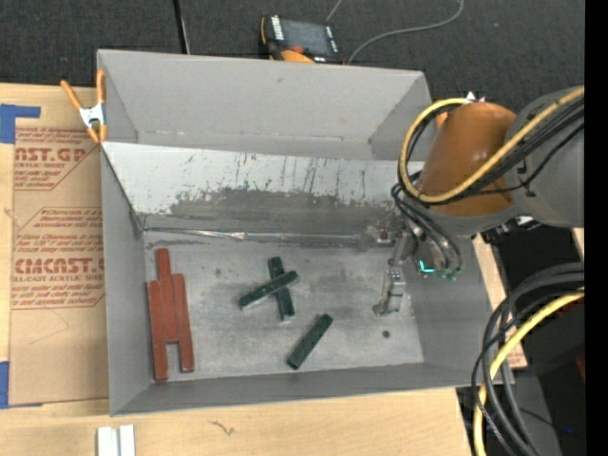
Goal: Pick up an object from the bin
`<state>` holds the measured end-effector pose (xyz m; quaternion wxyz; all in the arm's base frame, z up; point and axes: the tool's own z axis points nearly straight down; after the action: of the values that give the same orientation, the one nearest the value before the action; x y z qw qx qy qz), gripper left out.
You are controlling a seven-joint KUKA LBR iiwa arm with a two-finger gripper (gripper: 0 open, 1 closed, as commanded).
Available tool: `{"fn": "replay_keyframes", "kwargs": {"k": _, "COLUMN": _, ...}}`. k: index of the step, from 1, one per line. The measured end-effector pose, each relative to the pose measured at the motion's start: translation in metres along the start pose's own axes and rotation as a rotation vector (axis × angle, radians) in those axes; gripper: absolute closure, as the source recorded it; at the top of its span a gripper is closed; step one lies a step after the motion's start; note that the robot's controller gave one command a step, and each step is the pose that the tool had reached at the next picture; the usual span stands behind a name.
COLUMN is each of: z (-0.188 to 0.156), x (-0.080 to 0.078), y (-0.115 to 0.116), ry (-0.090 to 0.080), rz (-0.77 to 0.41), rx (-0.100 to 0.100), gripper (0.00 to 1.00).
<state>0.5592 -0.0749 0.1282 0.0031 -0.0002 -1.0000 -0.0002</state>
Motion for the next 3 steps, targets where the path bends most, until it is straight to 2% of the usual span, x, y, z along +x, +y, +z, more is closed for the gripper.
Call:
{"fn": "replay_keyframes", "kwargs": {"k": 1, "z": -0.099, "x": -0.014, "y": -0.039, "ry": -0.016, "rz": -0.158, "rx": 0.005, "gripper": 0.0}}
{"fn": "replay_keyframes", "kwargs": {"k": 2, "z": -0.005, "x": 0.008, "y": 0.002, "ry": 0.001, "rz": -0.208, "rx": -0.003, "gripper": 0.0}}
{"fn": "replay_keyframes", "kwargs": {"k": 3, "z": 0.06, "x": 0.056, "y": 0.057, "ry": -0.003, "rz": -0.449, "rx": -0.001, "gripper": 0.0}}
